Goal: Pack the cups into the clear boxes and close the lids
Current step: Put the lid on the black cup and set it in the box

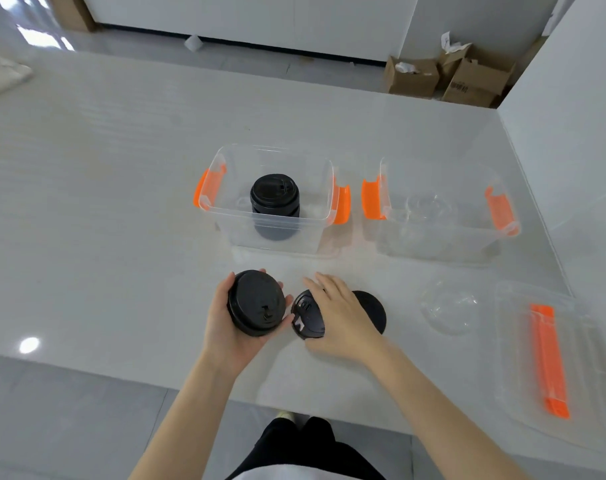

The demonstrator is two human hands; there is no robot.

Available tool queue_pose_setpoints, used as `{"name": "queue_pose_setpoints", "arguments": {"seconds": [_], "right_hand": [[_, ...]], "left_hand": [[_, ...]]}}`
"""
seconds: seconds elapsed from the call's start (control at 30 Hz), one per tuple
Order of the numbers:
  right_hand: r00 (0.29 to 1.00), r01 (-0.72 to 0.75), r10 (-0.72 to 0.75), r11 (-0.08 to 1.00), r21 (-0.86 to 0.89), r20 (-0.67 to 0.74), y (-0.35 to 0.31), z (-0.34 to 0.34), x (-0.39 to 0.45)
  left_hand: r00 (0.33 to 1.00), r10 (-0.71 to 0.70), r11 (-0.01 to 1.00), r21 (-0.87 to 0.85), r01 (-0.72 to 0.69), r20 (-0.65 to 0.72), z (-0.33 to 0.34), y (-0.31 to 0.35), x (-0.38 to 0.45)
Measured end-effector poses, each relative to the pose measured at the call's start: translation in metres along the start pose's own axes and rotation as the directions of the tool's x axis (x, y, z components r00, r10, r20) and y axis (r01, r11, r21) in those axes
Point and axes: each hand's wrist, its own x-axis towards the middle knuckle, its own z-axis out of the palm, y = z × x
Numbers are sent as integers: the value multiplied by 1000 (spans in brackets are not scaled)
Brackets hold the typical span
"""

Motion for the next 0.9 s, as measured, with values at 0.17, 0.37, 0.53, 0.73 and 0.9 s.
{"name": "queue_pose_setpoints", "arguments": {"seconds": [0.17,0.37,0.53,0.73,0.9], "right_hand": [[994,-13,20,998,-69,107,9,8,15],[988,-14,59,956,293,-144,-4,-25,18],[976,138,-61,916,378,-211,-31,-57,12],[932,361,-362,915,182,-25,-43,-61,-3],[877,478,-481,874,-89,-14,-43,-70,-5]], "left_hand": [[999,21,1000,-1,-21,-26,-12,5,1],[1000,7,999,-36,-7,-11,-12,8,8],[996,-73,997,-21,74,44,-3,8,14],[926,-378,893,260,369,-14,9,16,20],[877,-480,799,423,427,22,10,21,23]]}}
